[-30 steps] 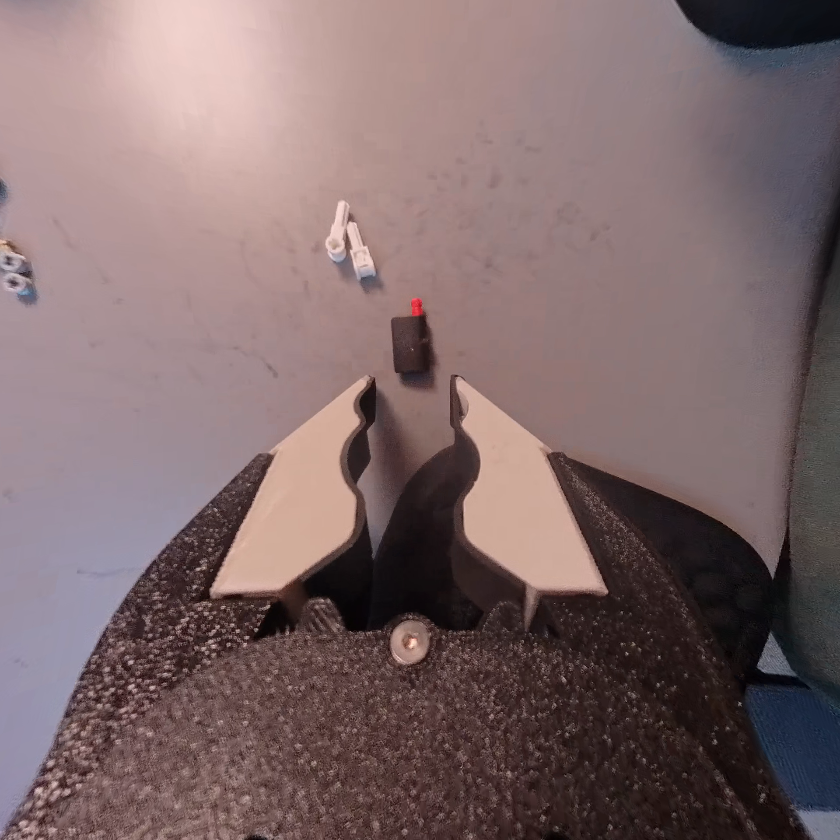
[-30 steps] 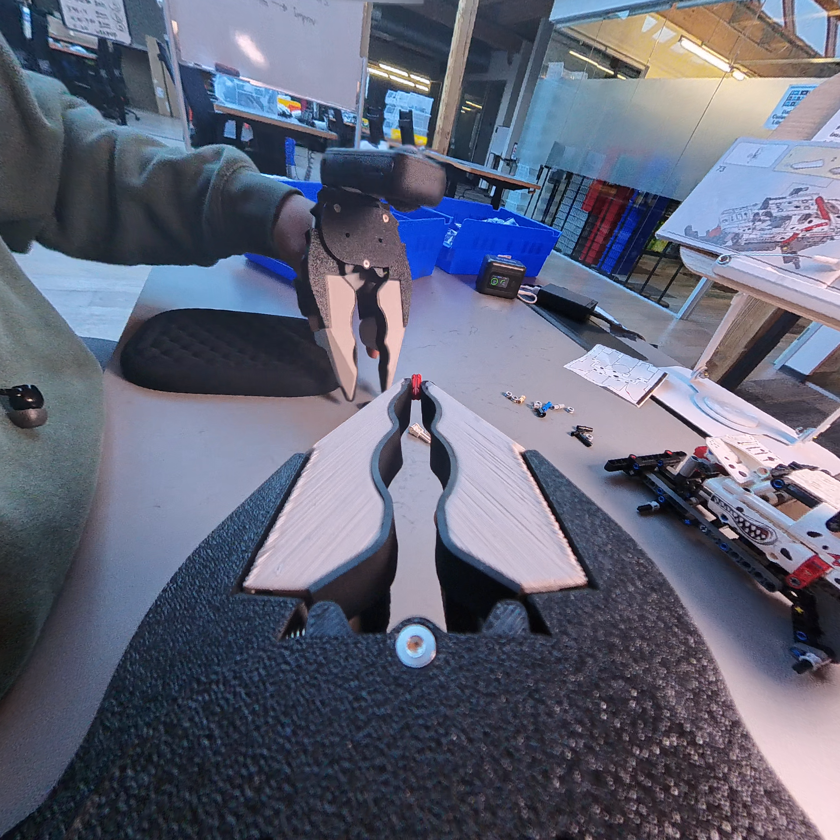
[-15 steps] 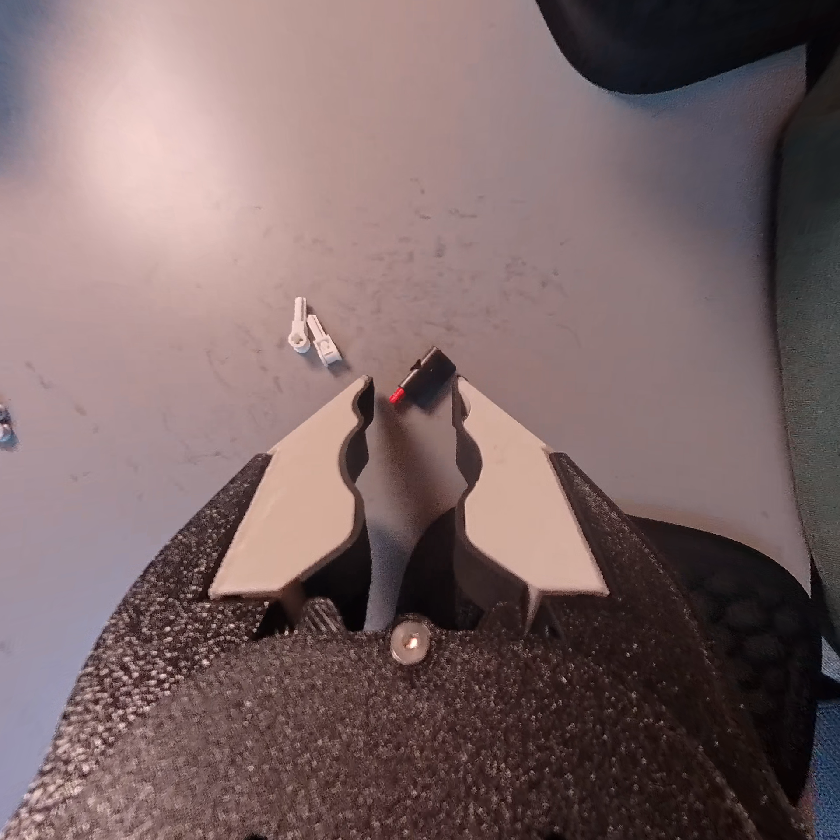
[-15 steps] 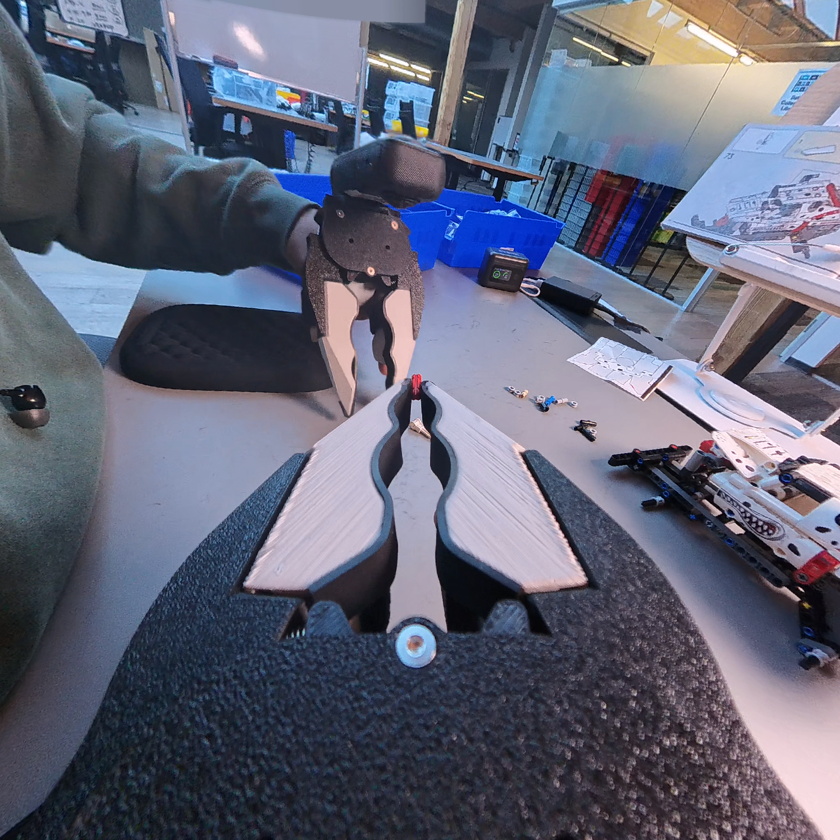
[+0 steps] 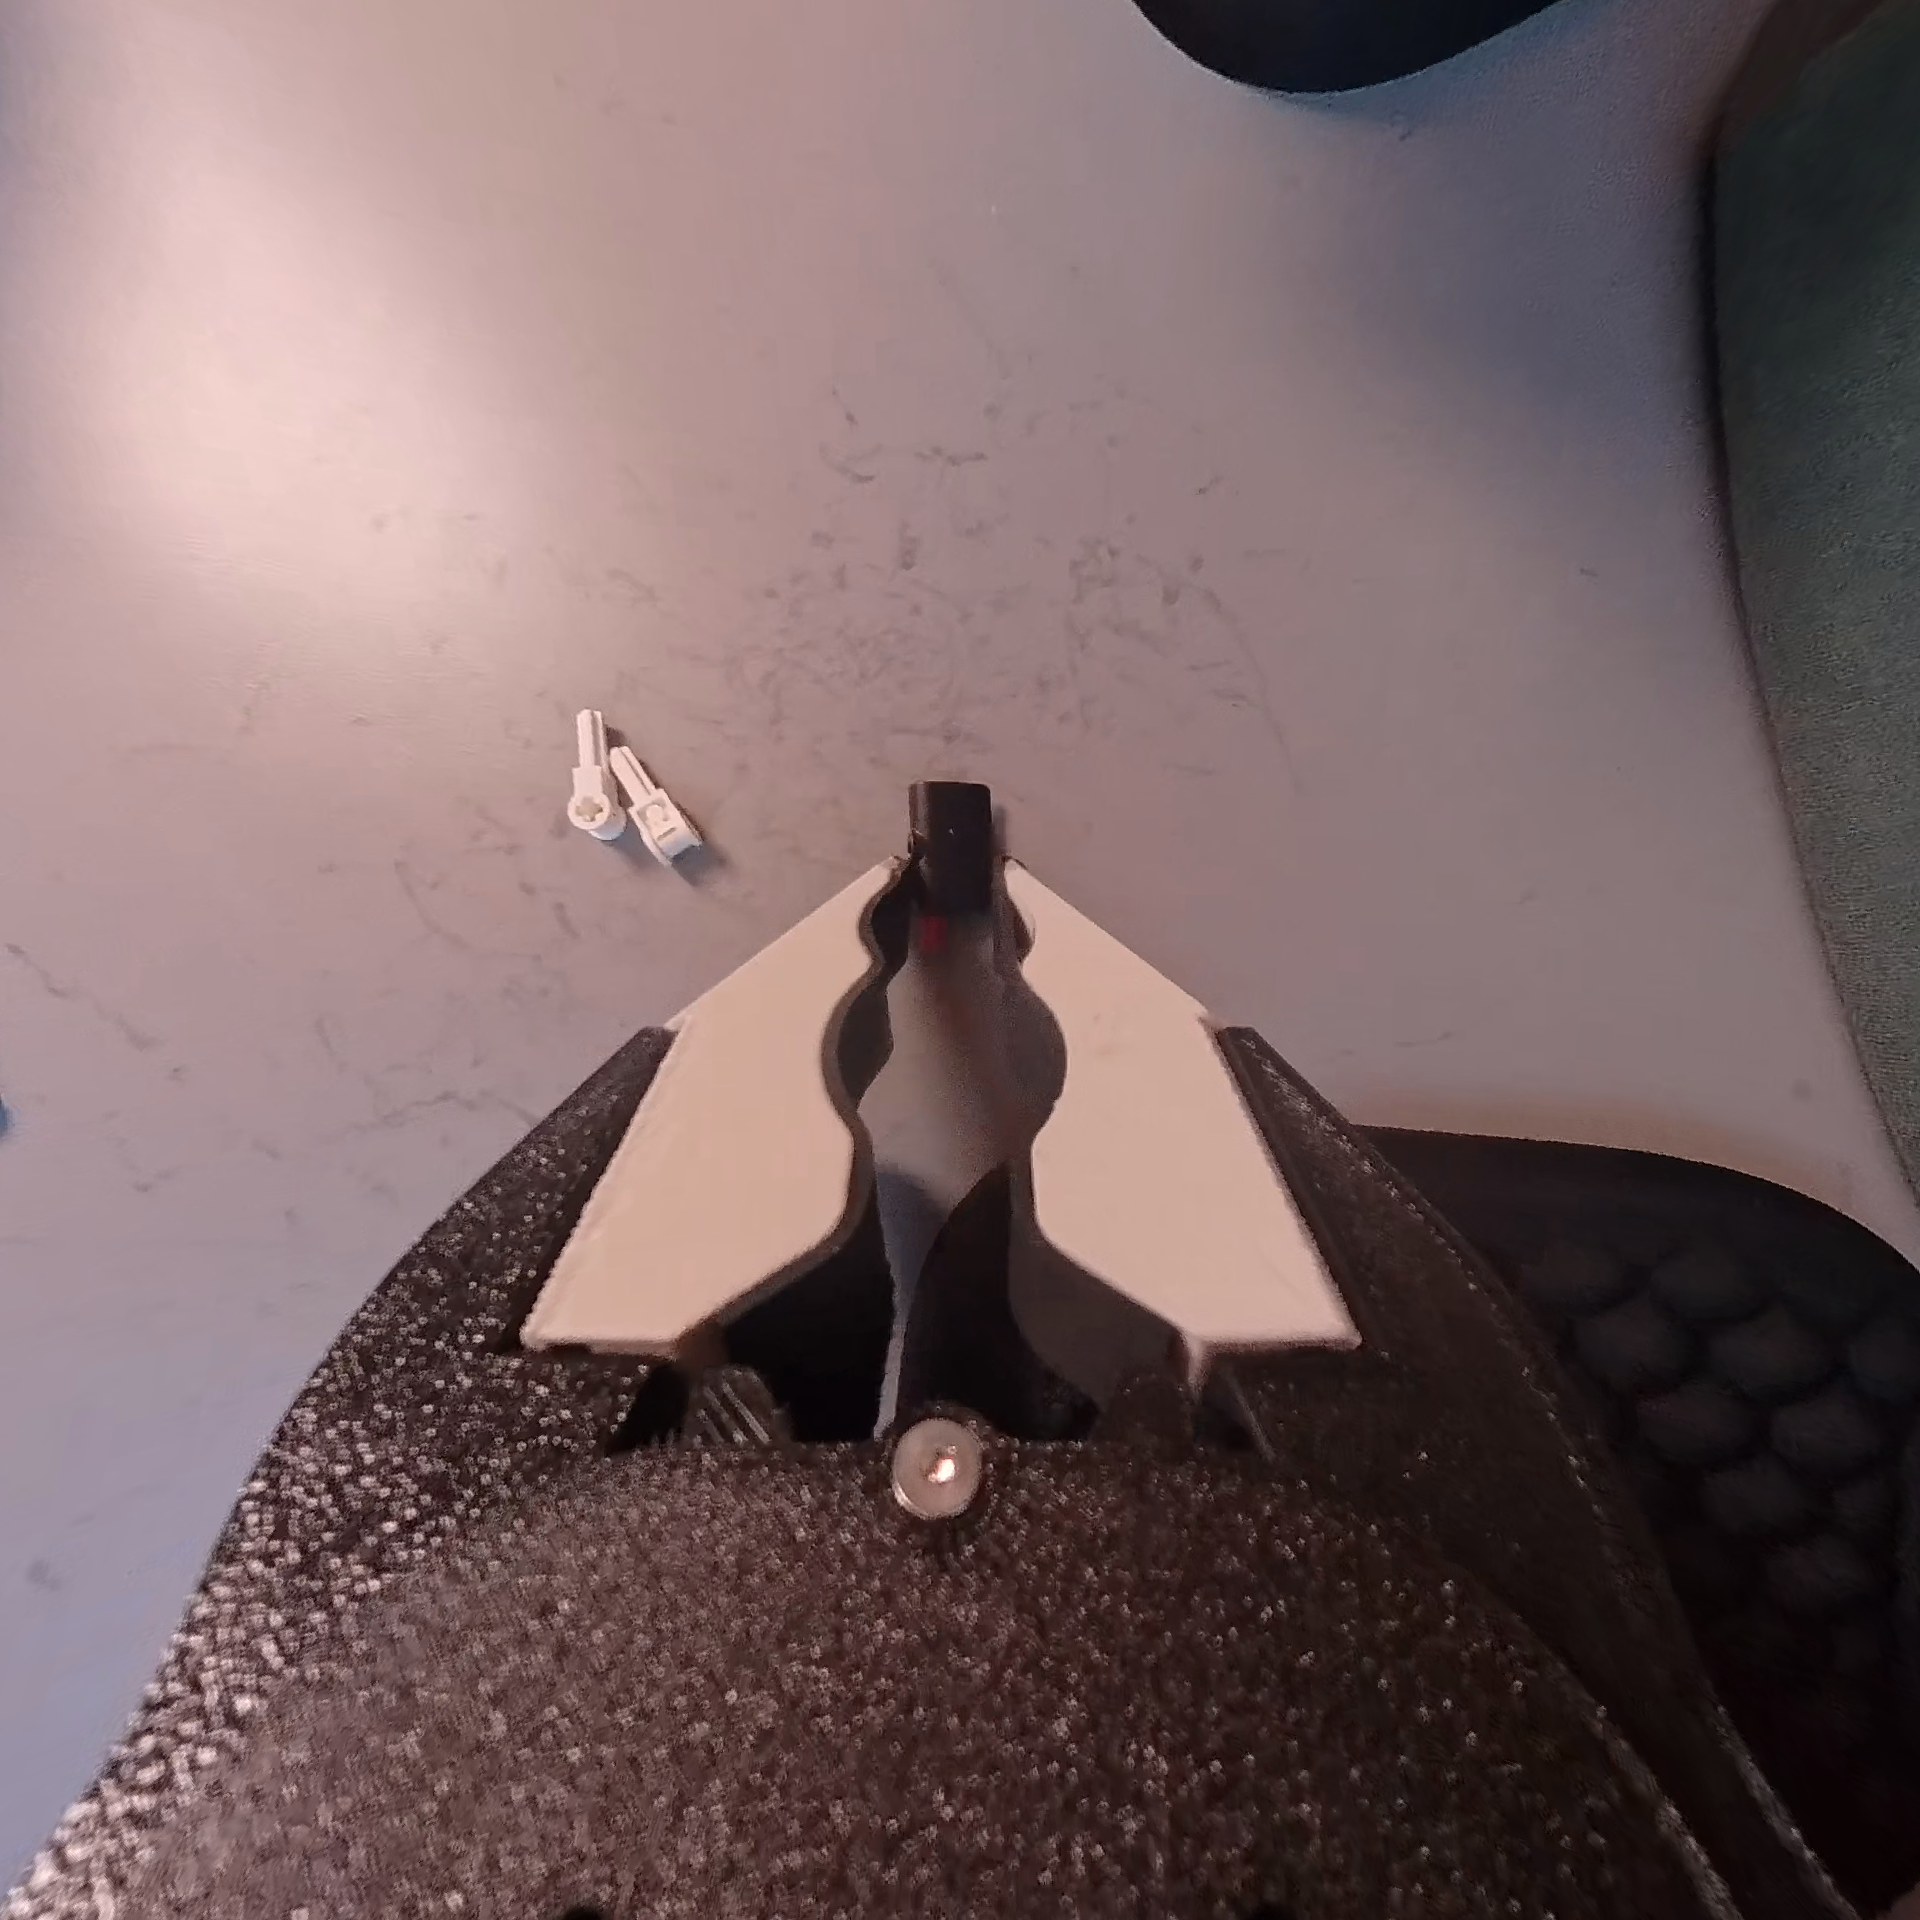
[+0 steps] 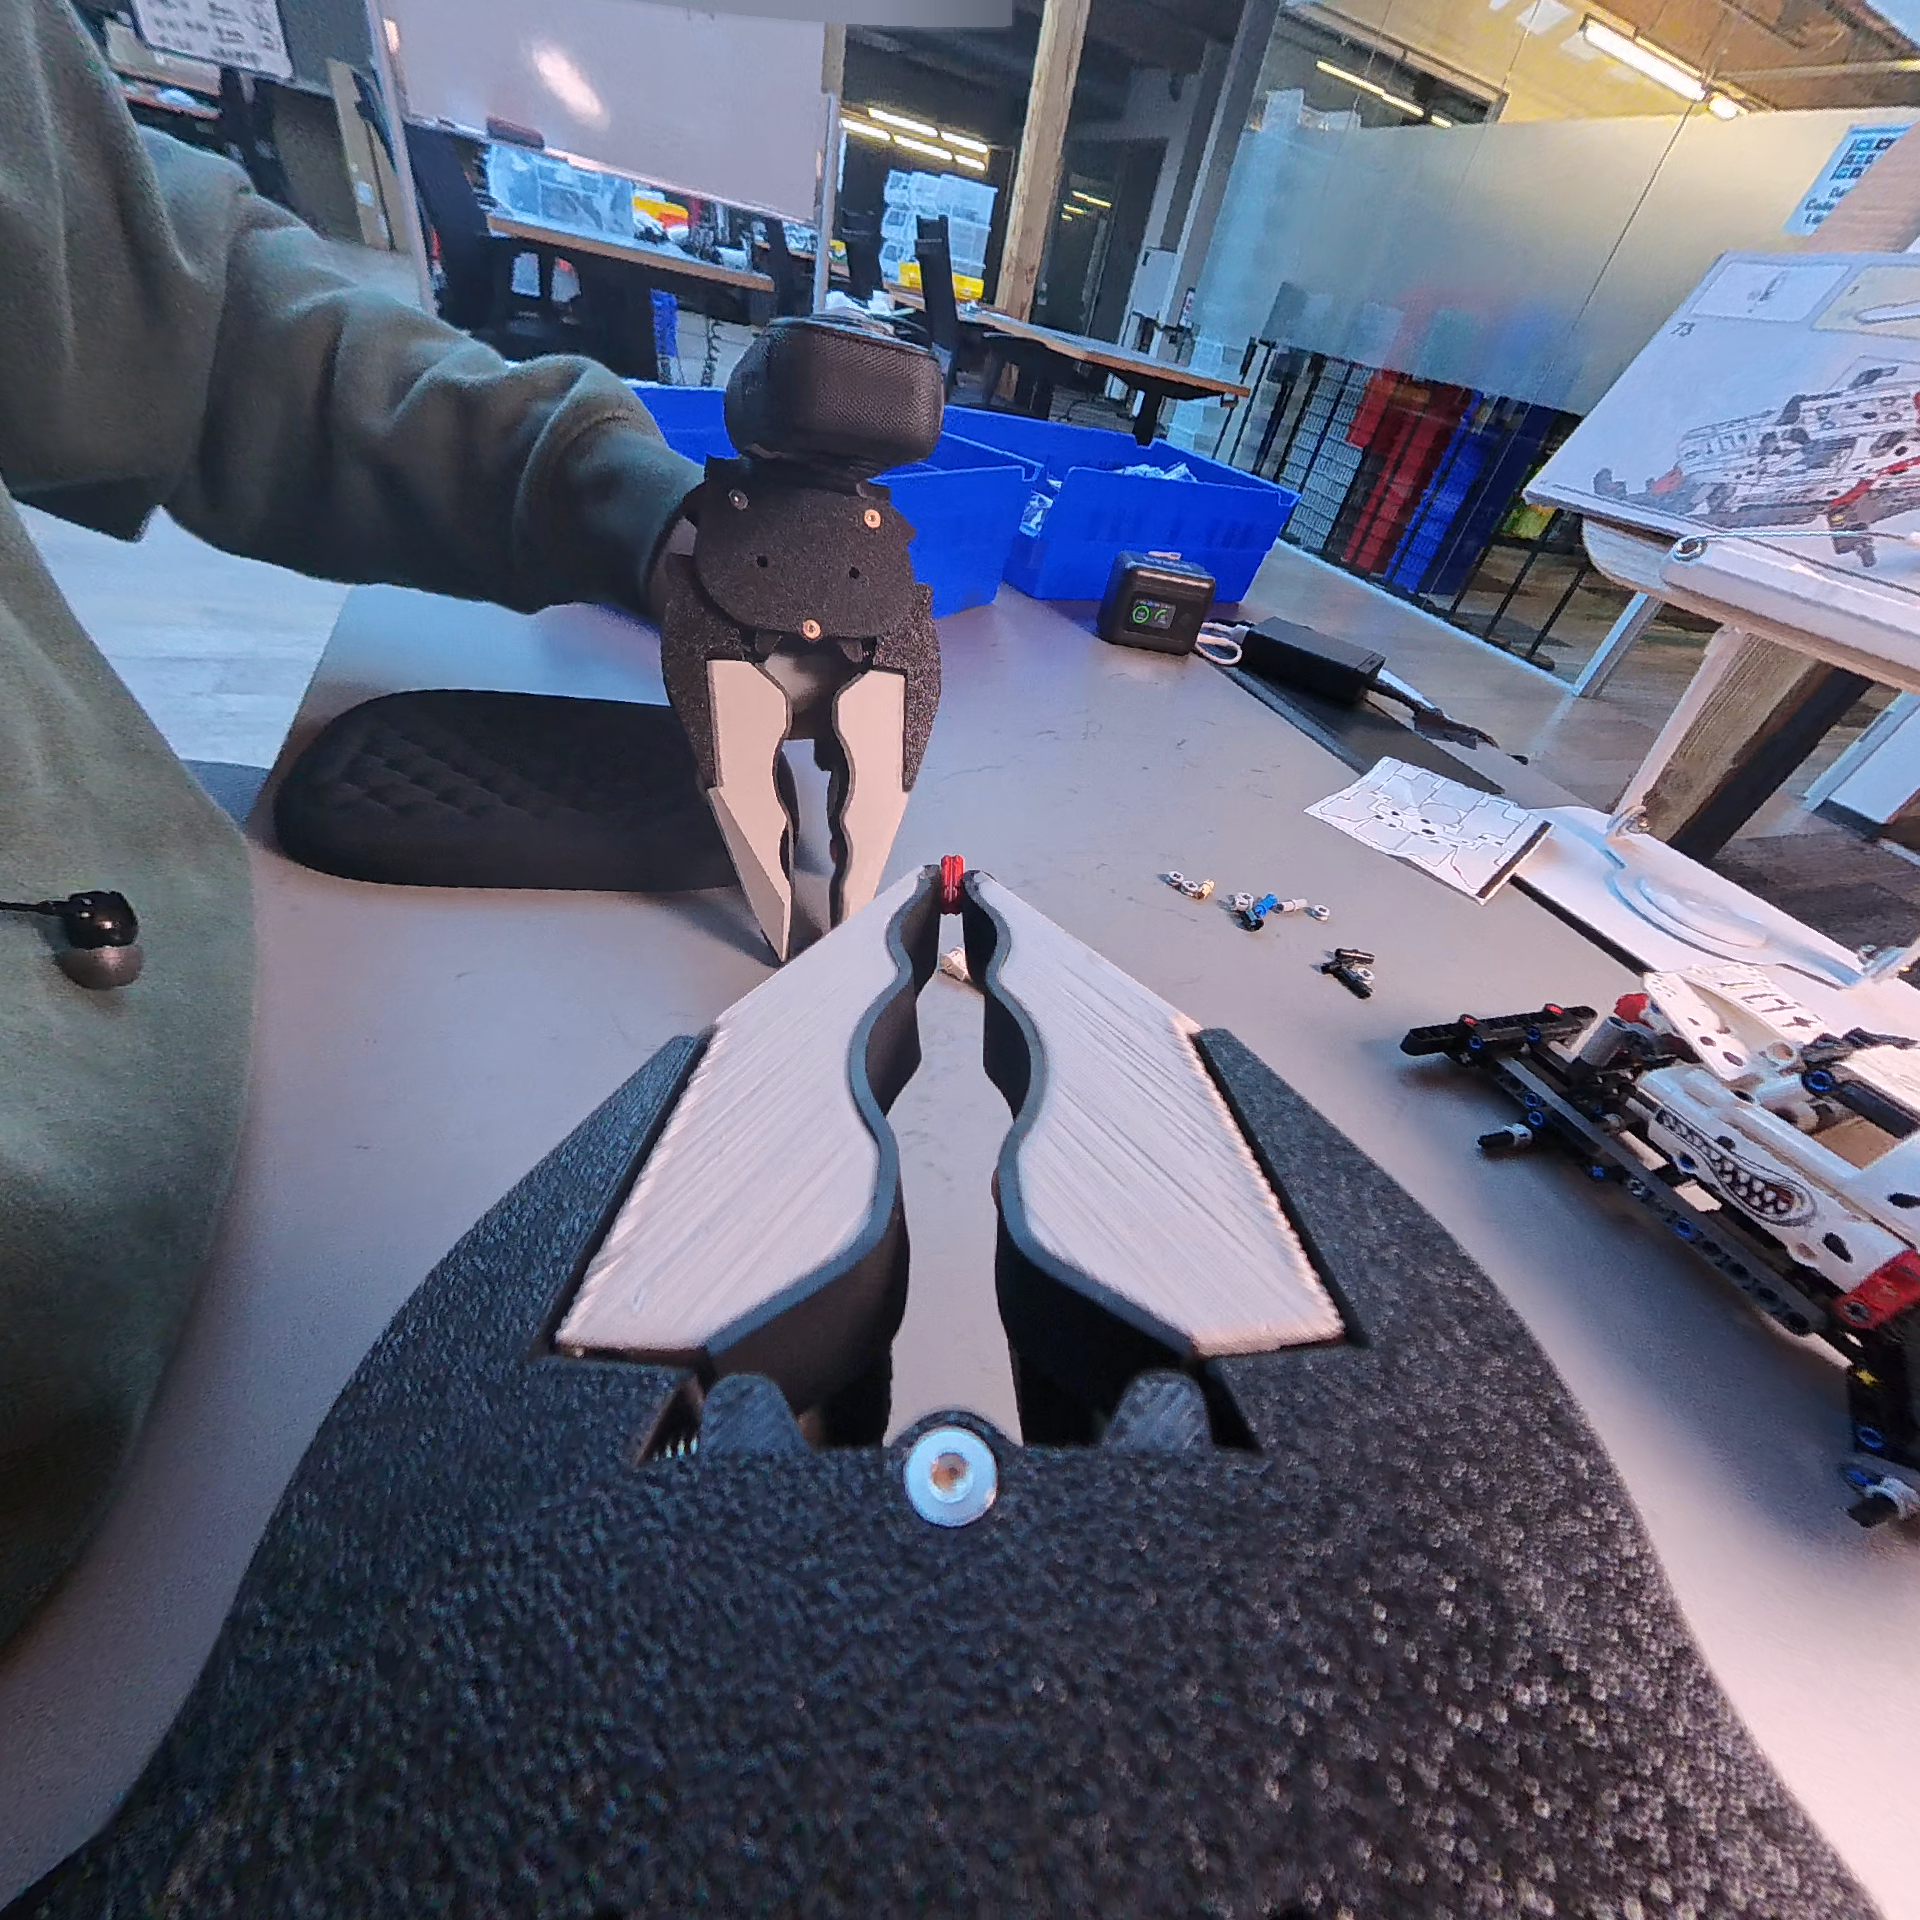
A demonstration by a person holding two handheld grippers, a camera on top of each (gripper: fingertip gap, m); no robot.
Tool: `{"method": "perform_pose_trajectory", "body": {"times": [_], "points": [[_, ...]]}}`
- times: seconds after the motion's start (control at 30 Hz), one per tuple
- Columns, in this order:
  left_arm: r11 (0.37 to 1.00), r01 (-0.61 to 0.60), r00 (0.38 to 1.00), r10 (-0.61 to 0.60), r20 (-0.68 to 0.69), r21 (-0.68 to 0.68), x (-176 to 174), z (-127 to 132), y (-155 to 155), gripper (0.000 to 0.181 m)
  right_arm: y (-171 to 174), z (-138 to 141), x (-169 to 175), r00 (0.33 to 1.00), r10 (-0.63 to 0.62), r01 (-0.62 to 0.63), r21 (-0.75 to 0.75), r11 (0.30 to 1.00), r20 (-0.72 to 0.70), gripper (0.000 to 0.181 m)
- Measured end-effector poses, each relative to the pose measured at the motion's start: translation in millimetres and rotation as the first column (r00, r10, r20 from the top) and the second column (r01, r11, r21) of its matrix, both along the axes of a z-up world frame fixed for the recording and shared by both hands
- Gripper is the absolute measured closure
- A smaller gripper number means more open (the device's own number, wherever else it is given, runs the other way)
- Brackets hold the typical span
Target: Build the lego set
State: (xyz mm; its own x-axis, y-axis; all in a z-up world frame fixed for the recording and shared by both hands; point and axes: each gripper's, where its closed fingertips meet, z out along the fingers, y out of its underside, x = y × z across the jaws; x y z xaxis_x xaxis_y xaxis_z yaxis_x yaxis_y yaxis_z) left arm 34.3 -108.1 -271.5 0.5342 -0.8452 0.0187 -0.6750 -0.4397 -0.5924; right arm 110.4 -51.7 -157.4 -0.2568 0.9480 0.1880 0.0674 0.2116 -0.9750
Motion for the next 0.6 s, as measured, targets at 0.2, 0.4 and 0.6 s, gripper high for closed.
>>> {"method": "perform_pose_trajectory", "body": {"times": [0.2, 0.4, 0.6], "points": [[0.999, -0.010, 0.971, 0.002, 0.241, 0.032, 20, 38, 1, 0.169, -1, -1, 0, 1.000, 0.001, -0.001, 0.005, 1.000, 0.003, 0.179], [0.995, -0.015, 0.824, -0.042, 0.566, 0.095, 47, 94, 10, 0.169, -11, 6, 1, 0.999, 0.044, -0.044, 0.003, 0.999, -0.031, 0.179], [0.991, 0.015, 0.825, -0.089, 0.558, 0.136, 64, 95, 21, 0.169, -21, -2, -3, 0.996, 0.083, -0.084, 0.043, 0.996, 0.025, 0.179]]}}
